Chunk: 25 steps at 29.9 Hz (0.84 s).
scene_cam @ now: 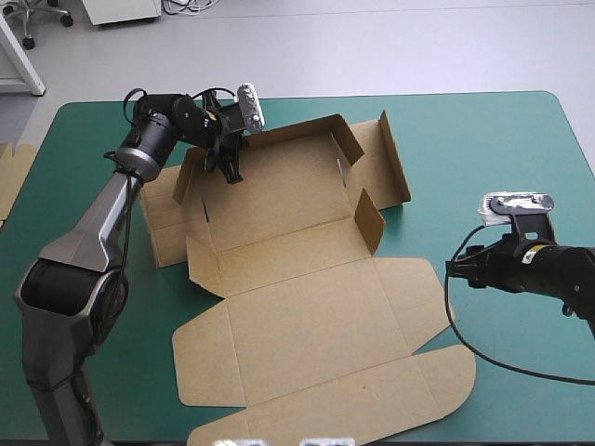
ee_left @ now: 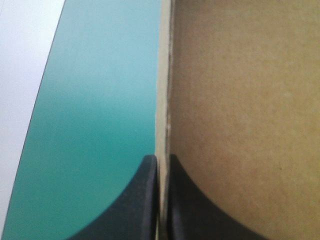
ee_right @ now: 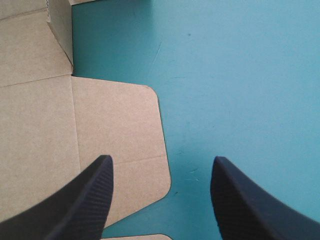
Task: Fold the box
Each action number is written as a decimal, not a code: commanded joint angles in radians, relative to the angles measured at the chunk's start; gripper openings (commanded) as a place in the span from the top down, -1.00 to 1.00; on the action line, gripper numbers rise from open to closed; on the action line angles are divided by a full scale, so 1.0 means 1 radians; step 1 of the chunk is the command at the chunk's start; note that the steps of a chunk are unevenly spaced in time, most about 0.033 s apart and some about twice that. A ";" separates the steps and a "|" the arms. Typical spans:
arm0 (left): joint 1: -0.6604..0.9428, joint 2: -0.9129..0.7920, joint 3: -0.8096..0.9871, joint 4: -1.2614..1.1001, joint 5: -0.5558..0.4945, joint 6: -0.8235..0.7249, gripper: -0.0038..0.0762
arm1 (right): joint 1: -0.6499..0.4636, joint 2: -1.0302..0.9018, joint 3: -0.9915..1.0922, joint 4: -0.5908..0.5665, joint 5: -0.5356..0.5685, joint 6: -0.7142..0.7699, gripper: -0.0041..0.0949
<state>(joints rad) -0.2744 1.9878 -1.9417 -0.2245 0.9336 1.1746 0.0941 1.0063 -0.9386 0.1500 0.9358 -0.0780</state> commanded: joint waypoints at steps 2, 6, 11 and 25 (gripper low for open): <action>-0.049 -0.071 -0.036 0.014 0.005 0.183 0.93 | -0.010 -0.009 -0.034 0.003 -0.090 -0.012 -0.17; -0.057 -0.089 -0.034 -0.112 0.014 0.405 0.93 | -0.010 -0.009 -0.036 -0.002 -0.108 -0.012 -0.17; -0.073 -0.120 -0.034 -0.132 -0.071 0.513 0.93 | -0.010 -0.009 -0.036 -0.012 -0.122 -0.010 -0.17; -0.209 -0.283 0.196 0.073 -0.212 0.174 0.93 | -0.010 -0.009 -0.176 -0.036 -0.077 -0.008 -0.17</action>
<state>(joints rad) -0.4565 1.8118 -1.8028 -0.1853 0.8588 1.4440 0.0941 1.0083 -1.0577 0.1173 0.8821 -0.0790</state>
